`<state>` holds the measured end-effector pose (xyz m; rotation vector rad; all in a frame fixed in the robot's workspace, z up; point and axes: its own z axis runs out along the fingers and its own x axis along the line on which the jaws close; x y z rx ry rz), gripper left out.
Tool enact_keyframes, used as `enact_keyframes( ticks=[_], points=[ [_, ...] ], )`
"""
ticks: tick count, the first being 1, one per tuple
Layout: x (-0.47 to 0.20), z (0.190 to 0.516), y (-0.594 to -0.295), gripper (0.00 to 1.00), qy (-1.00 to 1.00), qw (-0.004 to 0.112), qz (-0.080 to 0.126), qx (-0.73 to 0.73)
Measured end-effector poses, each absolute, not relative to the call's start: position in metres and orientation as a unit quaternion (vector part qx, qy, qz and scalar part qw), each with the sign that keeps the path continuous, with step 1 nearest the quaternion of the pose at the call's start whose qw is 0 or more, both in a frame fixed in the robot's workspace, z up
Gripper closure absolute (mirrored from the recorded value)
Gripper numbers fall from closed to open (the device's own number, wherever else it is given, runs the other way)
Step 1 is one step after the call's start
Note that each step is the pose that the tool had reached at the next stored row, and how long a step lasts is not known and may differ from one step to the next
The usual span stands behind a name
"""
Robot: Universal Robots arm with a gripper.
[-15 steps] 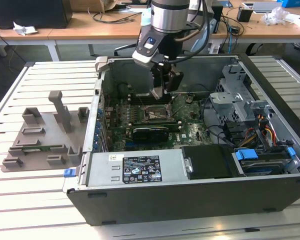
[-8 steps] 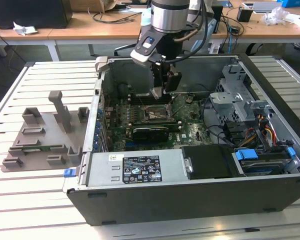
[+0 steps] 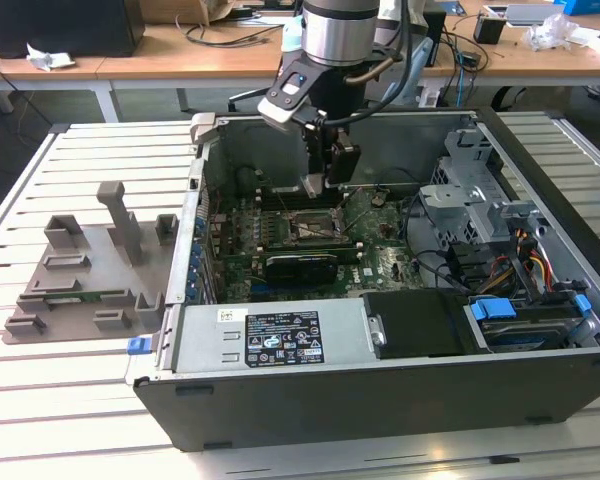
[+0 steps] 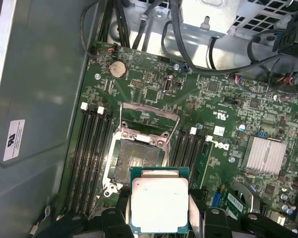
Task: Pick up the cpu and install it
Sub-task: 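Place the cpu into insertion slot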
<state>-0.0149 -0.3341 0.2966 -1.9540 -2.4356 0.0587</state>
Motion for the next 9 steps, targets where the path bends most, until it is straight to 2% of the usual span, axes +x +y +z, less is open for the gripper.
enact_keyframes(
  ticks=[9],
  points=[
    [-0.0149, 0.2966, -0.3341, 0.45, -0.763, 0.01, 0.019, -0.646]
  ],
)
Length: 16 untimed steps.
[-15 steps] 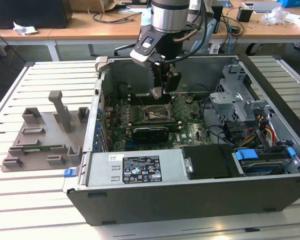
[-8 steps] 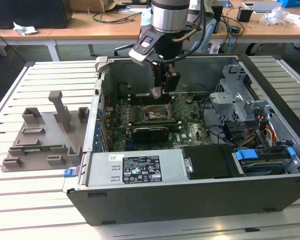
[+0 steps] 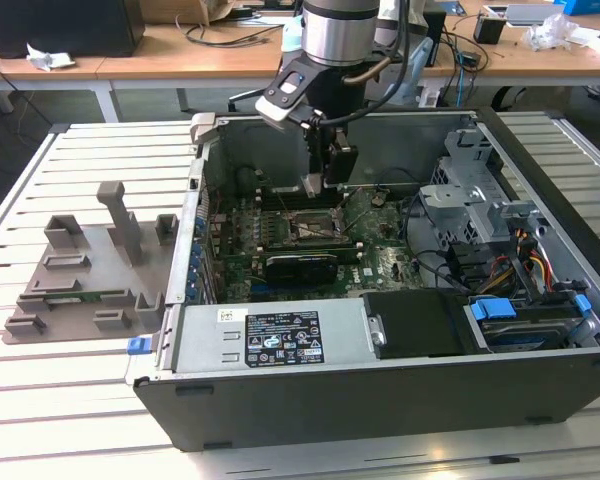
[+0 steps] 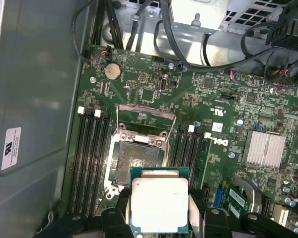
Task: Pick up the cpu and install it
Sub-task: 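Place the cpu into insertion slot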
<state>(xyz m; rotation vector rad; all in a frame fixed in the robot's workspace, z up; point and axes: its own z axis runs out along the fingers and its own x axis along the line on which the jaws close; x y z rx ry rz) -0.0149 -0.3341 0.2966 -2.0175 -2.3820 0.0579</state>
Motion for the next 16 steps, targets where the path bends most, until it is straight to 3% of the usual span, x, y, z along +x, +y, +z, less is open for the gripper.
enact_keyframes(
  ticks=[16],
  points=[
    [-0.0149, 0.2966, -0.3342, 0.45, -0.728, 0.011, 0.018, -0.685]
  ],
)
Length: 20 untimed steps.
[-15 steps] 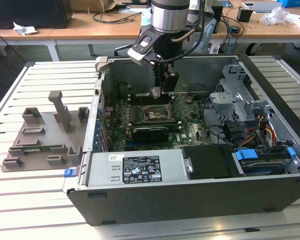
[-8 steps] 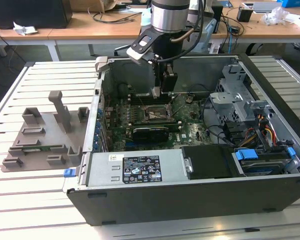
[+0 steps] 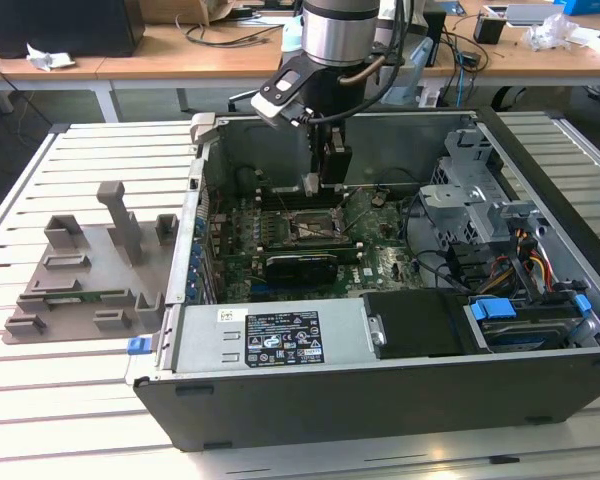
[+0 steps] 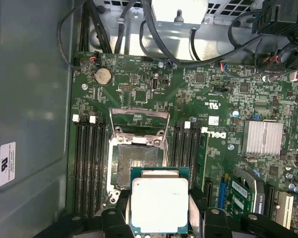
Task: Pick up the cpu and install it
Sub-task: 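Place the cpu into insertion slot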
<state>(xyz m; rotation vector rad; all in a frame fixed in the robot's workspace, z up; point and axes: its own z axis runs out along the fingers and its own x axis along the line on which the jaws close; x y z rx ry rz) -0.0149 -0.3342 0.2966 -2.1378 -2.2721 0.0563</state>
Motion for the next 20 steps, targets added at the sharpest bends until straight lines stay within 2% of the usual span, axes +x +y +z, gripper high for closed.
enact_keyframes(
  ticks=[20],
  points=[
    [-0.0149, 0.2966, -0.3342, 0.45, -0.69, 0.012, 0.017, -0.724]
  ],
)
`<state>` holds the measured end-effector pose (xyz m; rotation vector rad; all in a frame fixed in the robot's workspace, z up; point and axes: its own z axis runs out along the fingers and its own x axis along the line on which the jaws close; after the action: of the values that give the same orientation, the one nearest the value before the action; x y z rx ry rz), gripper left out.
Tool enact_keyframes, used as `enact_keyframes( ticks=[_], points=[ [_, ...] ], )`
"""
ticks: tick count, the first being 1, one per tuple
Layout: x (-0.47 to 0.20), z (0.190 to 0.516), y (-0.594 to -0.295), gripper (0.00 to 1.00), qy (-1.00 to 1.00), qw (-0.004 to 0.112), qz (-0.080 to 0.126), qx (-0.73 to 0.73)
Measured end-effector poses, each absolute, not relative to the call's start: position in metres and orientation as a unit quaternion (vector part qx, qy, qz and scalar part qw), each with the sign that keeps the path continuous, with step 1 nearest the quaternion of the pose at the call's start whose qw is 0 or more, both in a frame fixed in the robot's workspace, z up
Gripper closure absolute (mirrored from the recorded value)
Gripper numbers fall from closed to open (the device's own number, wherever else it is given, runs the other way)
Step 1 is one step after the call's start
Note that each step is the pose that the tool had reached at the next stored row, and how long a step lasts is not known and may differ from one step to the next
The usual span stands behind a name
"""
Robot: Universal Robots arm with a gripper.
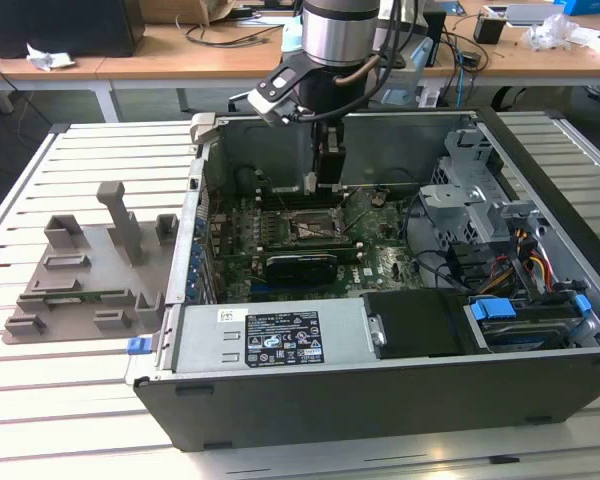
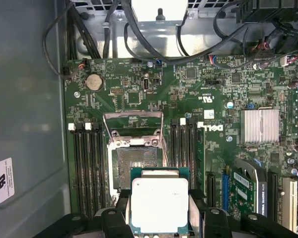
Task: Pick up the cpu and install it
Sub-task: 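Place the cpu into insertion slot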
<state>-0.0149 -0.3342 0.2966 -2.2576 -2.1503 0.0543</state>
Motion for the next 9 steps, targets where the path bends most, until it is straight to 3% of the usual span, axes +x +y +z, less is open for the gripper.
enact_keyframes(
  ticks=[9],
  points=[
    [-0.0149, 0.2966, -0.3342, 0.45, -0.673, 0.012, 0.017, -0.739]
  ],
)
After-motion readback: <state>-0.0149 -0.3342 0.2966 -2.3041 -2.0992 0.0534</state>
